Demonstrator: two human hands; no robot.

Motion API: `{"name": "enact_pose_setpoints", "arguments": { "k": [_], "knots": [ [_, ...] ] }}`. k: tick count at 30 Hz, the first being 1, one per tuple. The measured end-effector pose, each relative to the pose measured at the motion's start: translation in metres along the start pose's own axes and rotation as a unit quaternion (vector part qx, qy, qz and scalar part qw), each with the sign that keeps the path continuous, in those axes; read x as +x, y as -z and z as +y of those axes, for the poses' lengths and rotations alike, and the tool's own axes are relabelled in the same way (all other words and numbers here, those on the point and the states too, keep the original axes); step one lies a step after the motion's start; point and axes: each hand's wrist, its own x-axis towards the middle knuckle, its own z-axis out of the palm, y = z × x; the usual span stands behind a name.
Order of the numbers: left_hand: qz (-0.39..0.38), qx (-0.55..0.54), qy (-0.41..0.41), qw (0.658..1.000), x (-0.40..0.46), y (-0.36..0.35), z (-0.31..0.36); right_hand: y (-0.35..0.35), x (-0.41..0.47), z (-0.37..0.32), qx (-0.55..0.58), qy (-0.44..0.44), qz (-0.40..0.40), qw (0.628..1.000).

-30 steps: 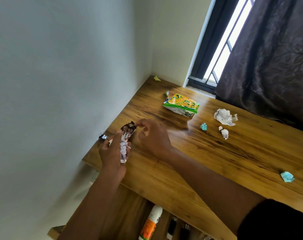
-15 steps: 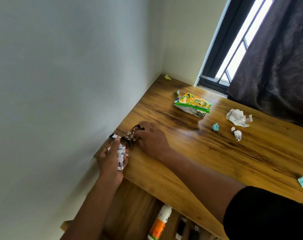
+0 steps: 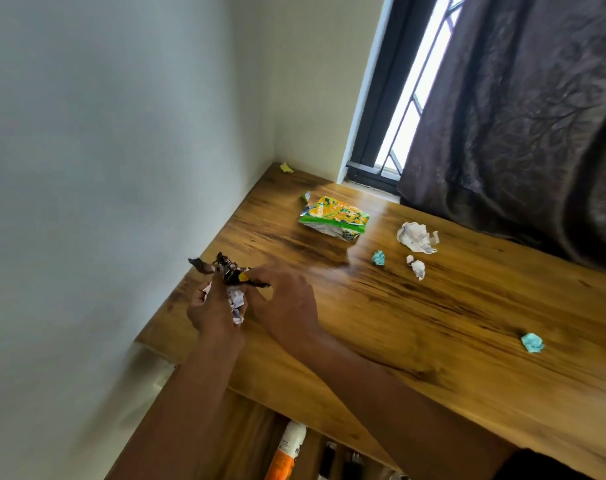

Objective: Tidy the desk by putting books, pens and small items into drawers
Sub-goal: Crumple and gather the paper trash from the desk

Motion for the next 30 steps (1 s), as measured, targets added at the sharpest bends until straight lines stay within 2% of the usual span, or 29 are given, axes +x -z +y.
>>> {"name": "enact_pose_setpoints", "arguments": {
  "k": [2,5,12,15,26,30],
  "knots": [
    [0.000,-0.001,0.009,1.000,-0.002,-0.012,-0.005,0.006,-0.006,0.005,-0.021,-0.004,0.001,1.000],
    [-0.021,-0.060,0.027,0.998,-0.005,-0.026,-0.013,0.014,-0.011,0.012,-0.038,-0.014,0.001,0.999],
    [-0.146,-0.073,0.097,0.982,-0.015,-0.049,-0.027,0.037,-0.021,0.024,-0.046,-0.015,0.028,0.998],
    [-0.190,-0.072,0.100,0.974,-0.026,-0.059,-0.031,0.042,-0.025,0.031,-0.060,-0.025,0.023,0.998],
    [-0.222,-0.002,0.086,0.971,-0.033,-0.076,-0.064,0.074,-0.047,0.050,-0.225,-0.019,-0.035,0.974],
    [-0.204,0.011,0.113,0.972,-0.042,-0.081,-0.076,0.084,-0.048,0.066,-0.198,-0.006,-0.069,0.978]
  ]
}}
